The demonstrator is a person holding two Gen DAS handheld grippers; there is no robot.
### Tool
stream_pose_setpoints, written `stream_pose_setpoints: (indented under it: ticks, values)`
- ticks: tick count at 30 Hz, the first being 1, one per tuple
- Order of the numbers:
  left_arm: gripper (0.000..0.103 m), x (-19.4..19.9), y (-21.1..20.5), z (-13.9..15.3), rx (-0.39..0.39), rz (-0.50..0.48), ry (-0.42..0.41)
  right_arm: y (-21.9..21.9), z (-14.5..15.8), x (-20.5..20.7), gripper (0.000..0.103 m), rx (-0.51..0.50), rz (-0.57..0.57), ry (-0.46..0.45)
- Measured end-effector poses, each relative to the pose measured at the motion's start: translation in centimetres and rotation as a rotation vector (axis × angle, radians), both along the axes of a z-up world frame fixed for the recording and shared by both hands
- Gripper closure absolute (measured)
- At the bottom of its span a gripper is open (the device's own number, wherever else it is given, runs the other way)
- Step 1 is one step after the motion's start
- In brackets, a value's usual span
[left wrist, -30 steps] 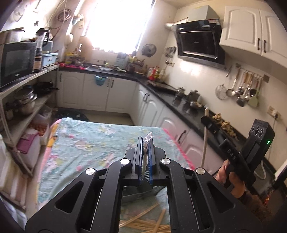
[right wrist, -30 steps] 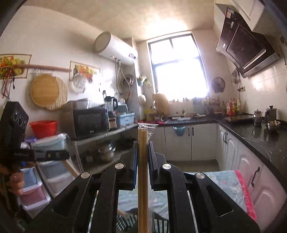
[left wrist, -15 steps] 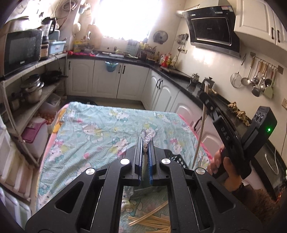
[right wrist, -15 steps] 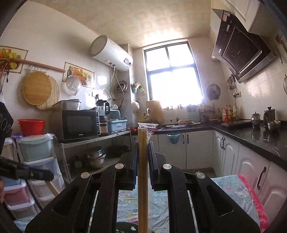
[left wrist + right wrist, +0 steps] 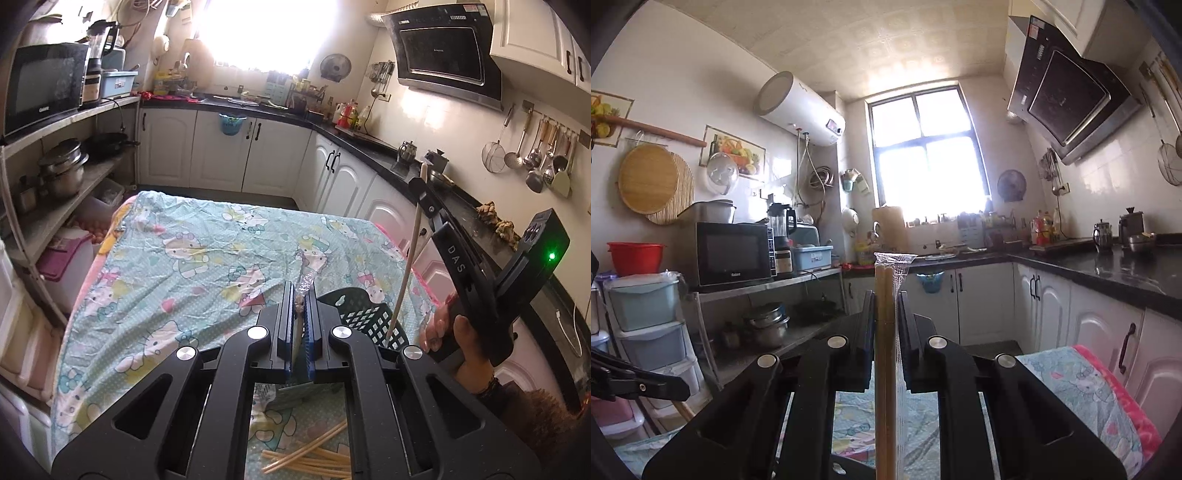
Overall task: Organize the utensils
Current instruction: 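Lower the chopsticks into the basket compartments and open both grippers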
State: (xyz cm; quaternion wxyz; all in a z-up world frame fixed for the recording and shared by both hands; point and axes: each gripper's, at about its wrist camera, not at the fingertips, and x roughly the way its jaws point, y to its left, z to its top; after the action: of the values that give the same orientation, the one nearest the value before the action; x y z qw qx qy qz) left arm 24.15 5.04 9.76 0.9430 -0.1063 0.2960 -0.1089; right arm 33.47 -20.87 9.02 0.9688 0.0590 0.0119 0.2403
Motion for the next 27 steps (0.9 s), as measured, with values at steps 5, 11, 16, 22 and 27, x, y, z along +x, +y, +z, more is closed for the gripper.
stream_pose_setpoints:
  ticks: [5,11,16,22,27]
  values:
    - [0.1,0.2,-0.2,-0.5,0.004,-0.003,-0.001,-0.4,-0.7,-0.4,0.074,-0.011,0.001,0.008]
    - [0.073,-0.2,0.2,-0.5,-0.018,0.002,-0.008,-1.5,-0.6,-1.7,0.053,-0.025,0.03,0.046]
    - [0.053,-1.1,0.9,0.1,-0.037,0.025,-0.039,-3.0,0.0,-3.1,0.032,-0.031,0.055,0.123]
    - [0.028,-2.9,1.8,0.7,-0.052,0.061,-0.089,-4.1,0.2,-5.4,0.024,-0.054,0.077,0.191]
    - [0.016,-4.3,1.9,0.6,-0.036,0.076,-0.113,-4.6,0.0,-7.1,0.023,-0.082,0.079,0.237]
